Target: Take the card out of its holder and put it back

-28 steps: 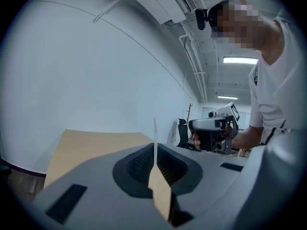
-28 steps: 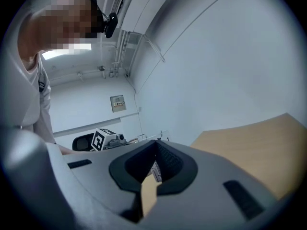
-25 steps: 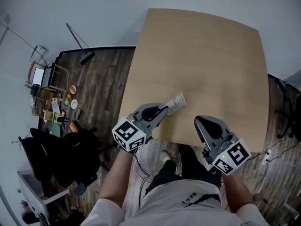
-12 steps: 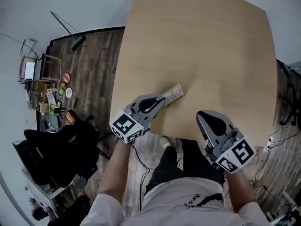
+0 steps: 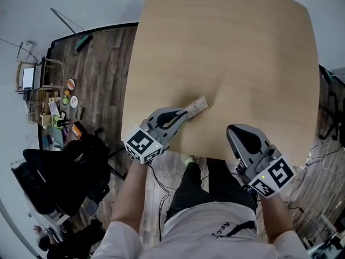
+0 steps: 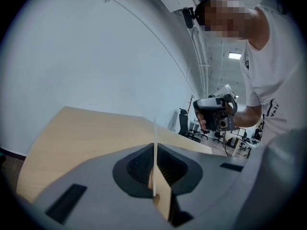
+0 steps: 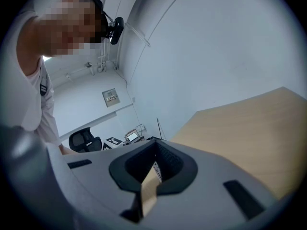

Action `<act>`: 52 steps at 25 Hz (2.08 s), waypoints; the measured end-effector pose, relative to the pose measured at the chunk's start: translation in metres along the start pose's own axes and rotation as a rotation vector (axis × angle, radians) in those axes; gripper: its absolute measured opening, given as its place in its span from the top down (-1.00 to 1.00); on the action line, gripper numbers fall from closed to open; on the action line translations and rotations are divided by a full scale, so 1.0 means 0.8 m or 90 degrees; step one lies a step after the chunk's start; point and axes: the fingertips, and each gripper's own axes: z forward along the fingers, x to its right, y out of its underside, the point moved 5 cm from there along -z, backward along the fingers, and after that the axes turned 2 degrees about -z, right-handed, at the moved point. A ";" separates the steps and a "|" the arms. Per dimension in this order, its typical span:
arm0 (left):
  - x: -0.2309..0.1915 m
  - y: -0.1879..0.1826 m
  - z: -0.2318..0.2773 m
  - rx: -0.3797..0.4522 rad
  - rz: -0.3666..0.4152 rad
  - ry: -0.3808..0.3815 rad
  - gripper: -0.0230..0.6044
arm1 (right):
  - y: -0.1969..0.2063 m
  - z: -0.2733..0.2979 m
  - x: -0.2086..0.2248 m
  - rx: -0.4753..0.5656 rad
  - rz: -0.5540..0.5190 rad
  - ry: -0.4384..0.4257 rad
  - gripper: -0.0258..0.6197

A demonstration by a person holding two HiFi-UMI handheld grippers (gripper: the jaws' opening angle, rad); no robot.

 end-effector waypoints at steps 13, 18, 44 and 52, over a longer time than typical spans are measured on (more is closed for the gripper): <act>0.008 -0.005 0.001 -0.004 0.032 -0.037 0.84 | 0.001 0.000 0.004 -0.004 0.001 0.002 0.88; 0.010 -0.002 -0.002 -0.010 0.036 -0.033 0.84 | 0.002 0.000 0.005 -0.004 0.001 0.003 0.88; 0.018 -0.013 -0.004 0.013 0.024 -0.070 0.84 | 0.005 0.009 -0.004 -0.009 0.000 -0.004 0.88; 0.059 -0.075 -0.020 0.082 0.013 -0.072 0.84 | -0.026 0.021 -0.041 0.016 -0.042 -0.011 0.88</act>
